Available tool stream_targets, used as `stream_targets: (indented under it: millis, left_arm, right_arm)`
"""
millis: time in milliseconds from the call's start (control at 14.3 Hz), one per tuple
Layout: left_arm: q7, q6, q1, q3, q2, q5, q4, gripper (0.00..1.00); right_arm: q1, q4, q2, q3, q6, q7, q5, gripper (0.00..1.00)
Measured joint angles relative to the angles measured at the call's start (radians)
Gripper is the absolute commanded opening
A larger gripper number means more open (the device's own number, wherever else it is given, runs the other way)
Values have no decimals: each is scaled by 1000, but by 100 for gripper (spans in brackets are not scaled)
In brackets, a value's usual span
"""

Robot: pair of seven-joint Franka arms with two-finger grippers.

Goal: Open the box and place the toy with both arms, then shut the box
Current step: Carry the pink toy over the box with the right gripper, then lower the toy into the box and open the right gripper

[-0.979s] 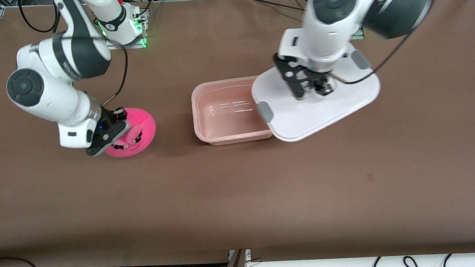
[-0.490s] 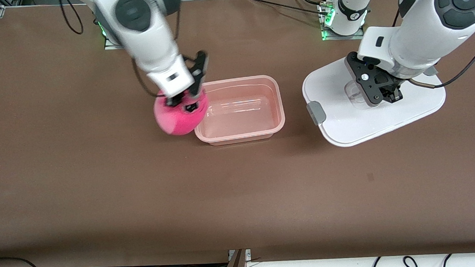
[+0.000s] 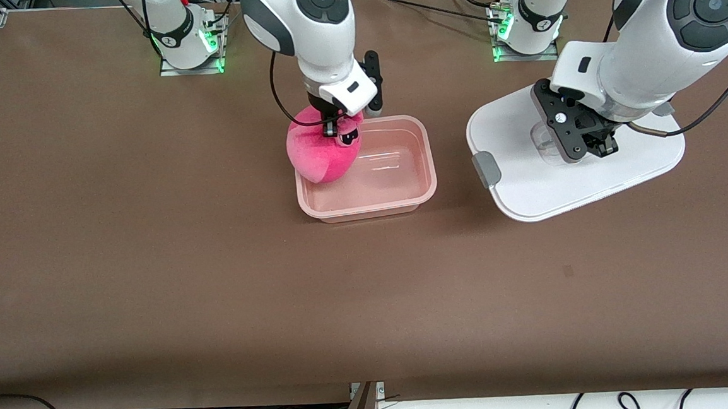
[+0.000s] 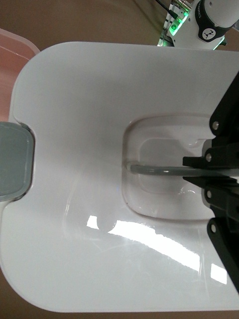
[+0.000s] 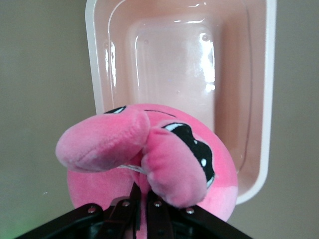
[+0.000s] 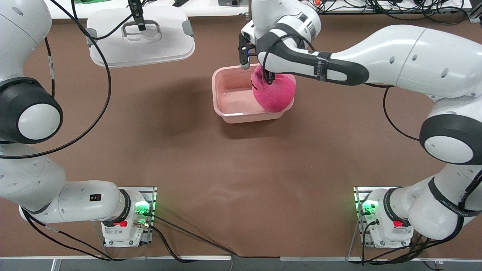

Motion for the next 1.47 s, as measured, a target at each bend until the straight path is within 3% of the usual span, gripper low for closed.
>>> stream_targets:
  millis: [630,909,1469]
  left_arm:
    - [1,-3,-1,-8,0,0,0,0]
    - [1,-4,-1,-8,0,0,0,0]
    - [1,-5,-1,-9,0,0,0,0]
  right_arm:
    - [5,105,152,-9,46,0,-57,0]
    - [3,165,175,-19,47,0,-59,0]
    - [7,169,269,-21,53,32,-69,0]
